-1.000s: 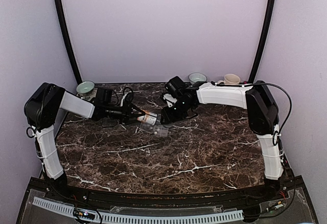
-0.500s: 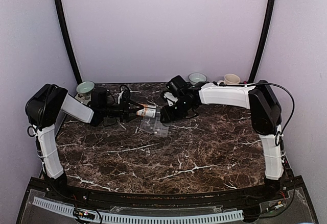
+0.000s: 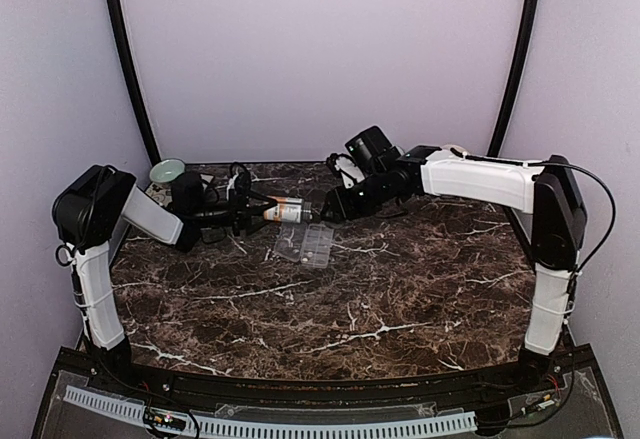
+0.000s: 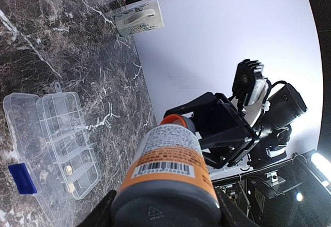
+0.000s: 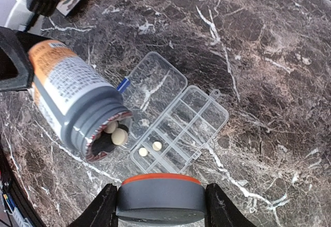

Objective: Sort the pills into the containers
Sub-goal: Pour the pill into the compartment of the pill container.

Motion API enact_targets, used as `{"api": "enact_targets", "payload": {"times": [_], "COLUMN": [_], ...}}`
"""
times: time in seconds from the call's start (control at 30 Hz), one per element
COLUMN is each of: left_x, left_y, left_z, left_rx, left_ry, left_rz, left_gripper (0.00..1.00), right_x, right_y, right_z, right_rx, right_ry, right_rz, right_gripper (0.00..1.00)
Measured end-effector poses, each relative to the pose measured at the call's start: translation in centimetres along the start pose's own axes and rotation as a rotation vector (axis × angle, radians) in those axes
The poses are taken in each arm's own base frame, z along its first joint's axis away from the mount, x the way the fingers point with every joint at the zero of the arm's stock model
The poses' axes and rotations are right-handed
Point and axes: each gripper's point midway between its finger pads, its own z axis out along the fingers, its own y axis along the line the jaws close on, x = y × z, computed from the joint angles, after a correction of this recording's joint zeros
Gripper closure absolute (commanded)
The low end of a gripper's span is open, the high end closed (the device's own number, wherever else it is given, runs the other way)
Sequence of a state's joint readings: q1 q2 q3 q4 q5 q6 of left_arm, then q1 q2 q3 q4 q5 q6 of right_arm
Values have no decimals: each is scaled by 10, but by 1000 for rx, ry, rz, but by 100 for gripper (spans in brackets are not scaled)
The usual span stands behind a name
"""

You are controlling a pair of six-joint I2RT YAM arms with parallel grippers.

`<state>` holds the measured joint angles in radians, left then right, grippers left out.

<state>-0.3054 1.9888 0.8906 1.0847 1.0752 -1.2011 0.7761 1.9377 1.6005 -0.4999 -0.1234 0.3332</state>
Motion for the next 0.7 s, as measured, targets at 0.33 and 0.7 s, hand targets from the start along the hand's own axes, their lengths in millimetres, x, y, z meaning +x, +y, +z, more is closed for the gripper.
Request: {"api": "enact_targets", "payload": {"times": [0.33,0.7], "left_x": [2,7], "left_y": [3,4], "left_z": [-1,-4], "left_rx": [34,43], "left_ry": [-4,-6], "left_rz": [-44,-47], "left_gripper": [92,91], "right_x": [-3,4], "right_y": [4,6], "right_z": [-10,-6], "right_rx": [-37,-58], "right_ry": [-32,-16], "right_rz": [-12,-11], "right_gripper": [65,65]}}
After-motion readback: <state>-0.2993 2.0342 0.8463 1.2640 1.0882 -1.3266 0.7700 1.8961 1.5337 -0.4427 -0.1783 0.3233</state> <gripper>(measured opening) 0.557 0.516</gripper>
